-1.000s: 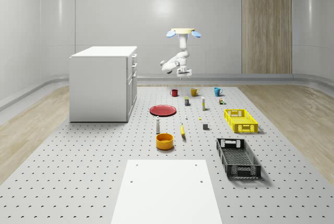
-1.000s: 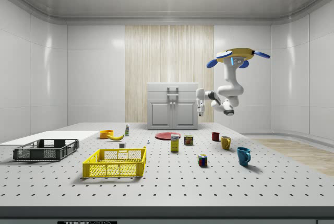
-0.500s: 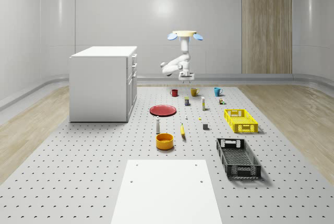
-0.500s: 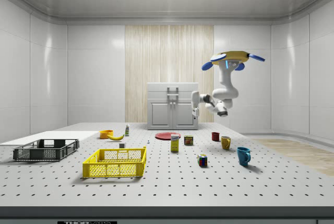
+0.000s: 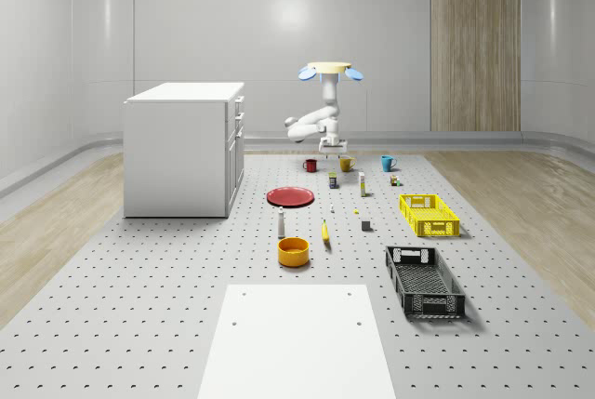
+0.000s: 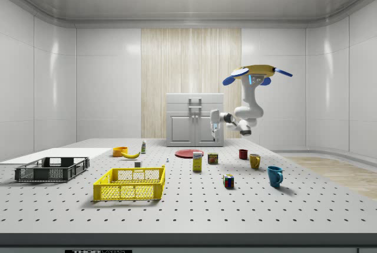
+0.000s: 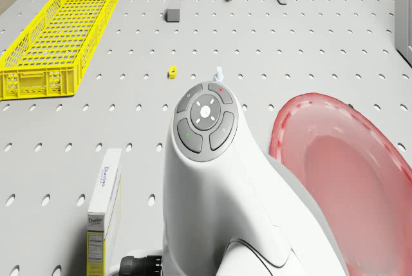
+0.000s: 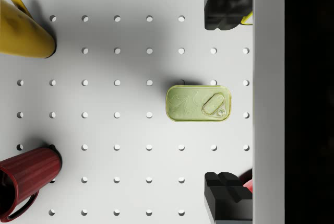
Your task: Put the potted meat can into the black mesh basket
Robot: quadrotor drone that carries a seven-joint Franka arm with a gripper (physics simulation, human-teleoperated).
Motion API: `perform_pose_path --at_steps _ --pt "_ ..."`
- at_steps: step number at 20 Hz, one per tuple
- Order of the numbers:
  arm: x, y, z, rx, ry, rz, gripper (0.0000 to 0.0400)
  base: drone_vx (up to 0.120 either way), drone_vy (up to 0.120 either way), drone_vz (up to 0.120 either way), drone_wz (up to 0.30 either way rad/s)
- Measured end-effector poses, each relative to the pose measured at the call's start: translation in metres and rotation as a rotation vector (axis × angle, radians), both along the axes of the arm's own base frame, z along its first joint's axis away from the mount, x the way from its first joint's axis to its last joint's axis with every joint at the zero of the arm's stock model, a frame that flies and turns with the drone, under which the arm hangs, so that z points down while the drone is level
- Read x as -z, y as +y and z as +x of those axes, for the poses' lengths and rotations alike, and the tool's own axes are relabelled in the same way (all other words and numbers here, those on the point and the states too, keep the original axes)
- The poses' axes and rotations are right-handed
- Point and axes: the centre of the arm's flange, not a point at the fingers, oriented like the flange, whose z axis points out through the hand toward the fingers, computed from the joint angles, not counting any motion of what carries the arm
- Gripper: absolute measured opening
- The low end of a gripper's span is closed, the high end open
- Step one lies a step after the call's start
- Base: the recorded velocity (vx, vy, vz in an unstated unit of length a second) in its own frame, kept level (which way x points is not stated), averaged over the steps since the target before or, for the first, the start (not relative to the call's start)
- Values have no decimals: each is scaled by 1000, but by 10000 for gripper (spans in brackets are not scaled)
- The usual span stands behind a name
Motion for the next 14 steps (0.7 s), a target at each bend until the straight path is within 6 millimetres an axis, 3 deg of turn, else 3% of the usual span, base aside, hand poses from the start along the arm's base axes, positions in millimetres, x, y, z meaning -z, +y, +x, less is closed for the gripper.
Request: perform_pose_path --at_steps 3,5,8,14 --pt "0 0 0 0 0 -1 400 13 0 -120 0" --pt "0 0 0 0 0 -1 400 120 0 -120 0" --pt "0 0 0 0 0 -2 400 0 -53 -120 0" --pt "0 0 0 0 0 -2 400 0 0 -120 0"
